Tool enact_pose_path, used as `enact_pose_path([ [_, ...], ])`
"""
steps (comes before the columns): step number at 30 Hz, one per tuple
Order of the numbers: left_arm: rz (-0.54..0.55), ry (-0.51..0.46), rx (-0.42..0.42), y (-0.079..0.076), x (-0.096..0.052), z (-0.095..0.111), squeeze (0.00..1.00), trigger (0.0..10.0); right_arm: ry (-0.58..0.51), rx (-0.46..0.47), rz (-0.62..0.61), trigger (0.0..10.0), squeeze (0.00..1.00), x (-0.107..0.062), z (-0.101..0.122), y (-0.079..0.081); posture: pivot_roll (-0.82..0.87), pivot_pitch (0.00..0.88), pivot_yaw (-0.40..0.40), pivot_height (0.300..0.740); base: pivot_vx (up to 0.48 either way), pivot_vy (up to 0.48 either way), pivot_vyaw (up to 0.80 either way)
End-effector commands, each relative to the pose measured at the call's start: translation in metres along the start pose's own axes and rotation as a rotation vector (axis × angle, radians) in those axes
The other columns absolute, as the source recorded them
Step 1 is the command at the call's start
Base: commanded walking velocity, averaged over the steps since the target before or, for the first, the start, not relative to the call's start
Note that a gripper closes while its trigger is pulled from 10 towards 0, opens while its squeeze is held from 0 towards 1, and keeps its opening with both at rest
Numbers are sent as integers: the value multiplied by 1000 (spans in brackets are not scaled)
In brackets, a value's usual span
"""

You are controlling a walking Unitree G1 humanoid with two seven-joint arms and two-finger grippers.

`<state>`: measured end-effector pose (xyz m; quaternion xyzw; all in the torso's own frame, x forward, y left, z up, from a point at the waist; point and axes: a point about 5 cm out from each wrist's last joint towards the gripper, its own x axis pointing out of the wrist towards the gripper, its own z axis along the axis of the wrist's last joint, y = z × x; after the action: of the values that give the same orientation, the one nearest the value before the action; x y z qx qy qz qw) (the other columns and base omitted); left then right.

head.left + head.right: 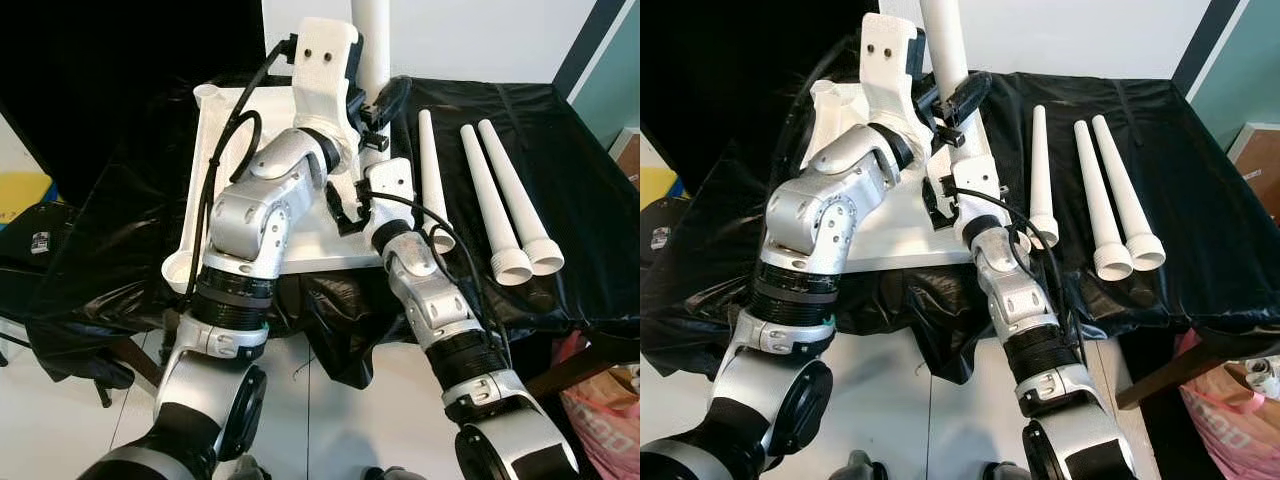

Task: Building children table

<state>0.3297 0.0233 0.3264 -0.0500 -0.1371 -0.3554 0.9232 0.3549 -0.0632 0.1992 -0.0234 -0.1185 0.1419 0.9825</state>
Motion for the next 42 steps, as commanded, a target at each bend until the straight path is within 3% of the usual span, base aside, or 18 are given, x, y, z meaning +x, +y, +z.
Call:
enact_pose_path([
  [1,-55,-27,7,-14,3,9,0,10000,20,-6,-4,10000,0,2,-1,2,35,86,-20,740,0,0,0],
  [4,-58,-28,5,-15,4,10,0,10000,23,-8,-7,10000,0,2,-2,2,35,86,-20,740,0,0,0],
  [5,-60,-30,4,-17,4,10,0,10000,27,-12,-12,4235,0,1,-3,2,34,85,-21,740,0,0,0],
  [8,-60,-30,4,-17,4,10,0,10000,27,-12,-12,4235,0,1,-3,2,34,85,-21,740,0,0,0],
  [9,-64,-32,3,-18,5,11,0,10000,27,-1,-17,0,0,1,-3,2,34,87,-21,740,0,0,0],
  [24,-103,-27,32,-26,6,11,0,10000,28,14,-50,0,0,2,-4,-1,36,86,-24,740,0,0,0],
  [25,-107,-29,36,-27,6,11,0,10000,31,15,-52,5255,0,2,-4,-1,37,86,-24,740,0,0,0],
  [26,-110,-39,24,-27,5,11,459,10000,37,20,-62,10000,0,2,-4,-2,37,86,-23,740,0,0,0],
  [27,-110,-39,24,-27,5,11,459,10000,37,20,-62,10000,0,2,-4,-2,37,86,-23,740,0,0,0],
  [28,-109,-51,7,-27,5,12,1000,10000,41,24,-70,10000,0,3,-4,-3,37,85,-22,740,0,0,0],
  [36,-95,-89,8,-22,0,15,1000,10000,49,74,-114,10000,0,3,-6,-13,35,78,-17,740,0,0,0],
  [37,-92,-93,10,-22,-1,15,0,10000,49,77,-117,10000,0,3,-6,-15,35,78,-17,740,0,0,0],
  [42,-22,-150,29,-12,-8,18,0,10000,57,82,-174,10000,0,2,-8,-30,31,67,-12,740,0,0,0],
])
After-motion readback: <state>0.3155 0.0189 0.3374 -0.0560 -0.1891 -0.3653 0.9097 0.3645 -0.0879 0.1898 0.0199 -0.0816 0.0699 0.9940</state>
